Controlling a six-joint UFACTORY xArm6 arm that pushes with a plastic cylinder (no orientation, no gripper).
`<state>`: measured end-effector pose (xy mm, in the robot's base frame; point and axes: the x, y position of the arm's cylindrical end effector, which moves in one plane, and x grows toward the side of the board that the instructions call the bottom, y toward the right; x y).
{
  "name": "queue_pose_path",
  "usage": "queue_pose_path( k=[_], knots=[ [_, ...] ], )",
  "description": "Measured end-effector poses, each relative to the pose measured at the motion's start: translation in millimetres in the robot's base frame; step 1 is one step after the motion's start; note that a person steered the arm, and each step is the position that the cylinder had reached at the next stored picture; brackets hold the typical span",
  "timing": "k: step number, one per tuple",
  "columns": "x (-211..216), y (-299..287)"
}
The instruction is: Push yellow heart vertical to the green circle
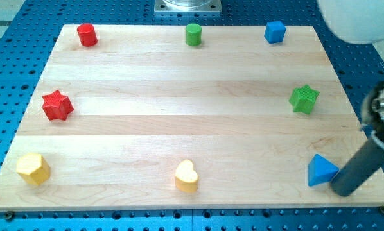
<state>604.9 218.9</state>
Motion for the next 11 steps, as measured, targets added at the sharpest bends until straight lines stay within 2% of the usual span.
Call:
queue_pose_path(
  k=[3,6,8,10,11],
  knots=[
    [0,-93],
    [12,-274],
    [-16,-267],
    [14,-420],
    [-5,-439]
  ],
)
